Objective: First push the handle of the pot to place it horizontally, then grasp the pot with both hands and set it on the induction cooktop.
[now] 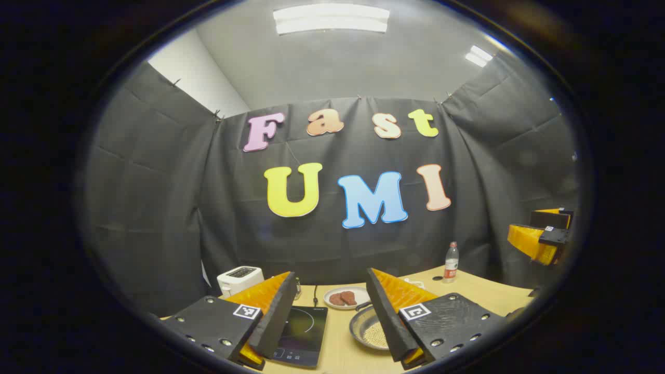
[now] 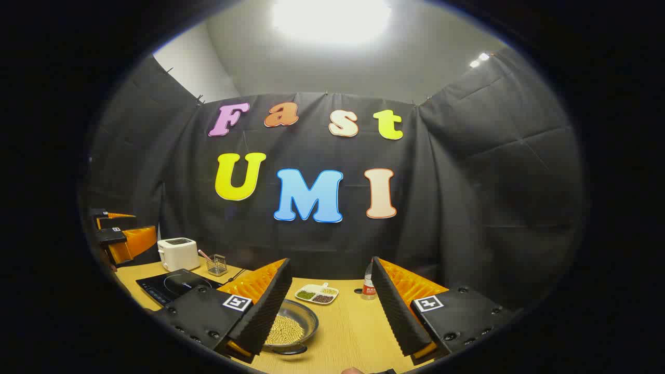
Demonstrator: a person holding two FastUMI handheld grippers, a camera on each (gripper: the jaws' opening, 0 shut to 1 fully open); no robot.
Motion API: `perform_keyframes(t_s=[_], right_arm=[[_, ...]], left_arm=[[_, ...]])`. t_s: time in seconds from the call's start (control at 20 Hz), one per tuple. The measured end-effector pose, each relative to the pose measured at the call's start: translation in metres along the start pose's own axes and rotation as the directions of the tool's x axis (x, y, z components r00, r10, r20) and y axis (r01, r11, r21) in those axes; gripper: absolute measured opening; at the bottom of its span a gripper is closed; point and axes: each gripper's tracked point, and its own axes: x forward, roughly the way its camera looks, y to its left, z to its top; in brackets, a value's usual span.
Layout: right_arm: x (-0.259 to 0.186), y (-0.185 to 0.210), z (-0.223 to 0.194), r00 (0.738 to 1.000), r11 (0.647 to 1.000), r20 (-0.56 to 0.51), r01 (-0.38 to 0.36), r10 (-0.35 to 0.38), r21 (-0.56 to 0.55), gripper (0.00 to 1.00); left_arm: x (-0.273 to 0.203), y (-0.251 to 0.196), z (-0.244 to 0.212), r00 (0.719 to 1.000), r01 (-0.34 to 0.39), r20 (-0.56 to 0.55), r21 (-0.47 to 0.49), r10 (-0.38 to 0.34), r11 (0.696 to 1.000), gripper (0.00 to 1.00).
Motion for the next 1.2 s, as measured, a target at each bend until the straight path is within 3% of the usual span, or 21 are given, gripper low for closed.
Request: perform_keyframes(t_s=[1.2], right_arm=[[-0.004, 0.008, -0.007, 0.999, 1.000, -0.054, -0.008, 0.009, 0.018, 0.96]], left_arm=[[-0.015, 0.025, -0.005, 0.999, -0.046, -0.017, 0.017, 0.046, 0.999, 0.82]])
